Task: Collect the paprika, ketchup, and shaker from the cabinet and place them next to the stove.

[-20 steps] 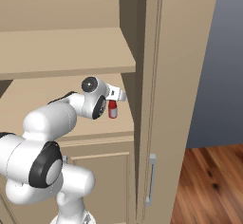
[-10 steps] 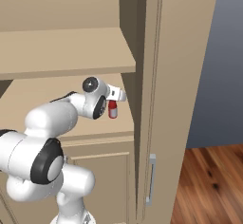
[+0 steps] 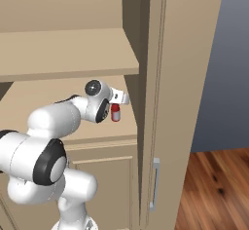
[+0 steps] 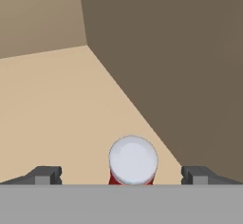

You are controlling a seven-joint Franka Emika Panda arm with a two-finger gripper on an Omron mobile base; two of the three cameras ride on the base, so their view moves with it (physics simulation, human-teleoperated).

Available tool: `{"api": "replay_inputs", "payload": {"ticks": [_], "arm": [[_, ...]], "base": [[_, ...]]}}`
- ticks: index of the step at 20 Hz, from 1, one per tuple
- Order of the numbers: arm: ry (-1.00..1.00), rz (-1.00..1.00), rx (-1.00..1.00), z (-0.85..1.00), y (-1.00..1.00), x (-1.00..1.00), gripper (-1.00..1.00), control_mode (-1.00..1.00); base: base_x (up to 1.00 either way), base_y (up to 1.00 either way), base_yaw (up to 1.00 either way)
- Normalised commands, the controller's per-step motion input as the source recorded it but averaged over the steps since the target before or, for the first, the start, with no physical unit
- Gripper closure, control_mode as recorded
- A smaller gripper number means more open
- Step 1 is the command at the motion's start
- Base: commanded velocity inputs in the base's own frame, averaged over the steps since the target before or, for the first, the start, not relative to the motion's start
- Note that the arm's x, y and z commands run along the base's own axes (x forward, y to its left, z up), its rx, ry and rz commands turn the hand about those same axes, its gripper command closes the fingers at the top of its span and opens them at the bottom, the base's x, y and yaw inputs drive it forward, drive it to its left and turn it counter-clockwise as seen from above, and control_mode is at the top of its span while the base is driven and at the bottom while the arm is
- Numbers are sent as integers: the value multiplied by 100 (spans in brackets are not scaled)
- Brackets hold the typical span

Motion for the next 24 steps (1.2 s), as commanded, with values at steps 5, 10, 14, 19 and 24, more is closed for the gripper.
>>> {"api": "replay_inputs", "payload": {"ticks": [5, 10, 14, 19, 24], "arm": [[0, 0, 0, -1, 0, 9, -100, -100], [0, 0, 0, 0, 0, 10, -100, -100], [0, 0, 0, 0, 0, 1, 100, -100], [0, 0, 0, -5, 0, 1, 100, -100], [0, 0, 0, -3, 0, 0, 100, -100]], "base": [[0, 0, 0], [0, 0, 0], [0, 0, 0], [0, 0, 0], [0, 0, 0]]}}
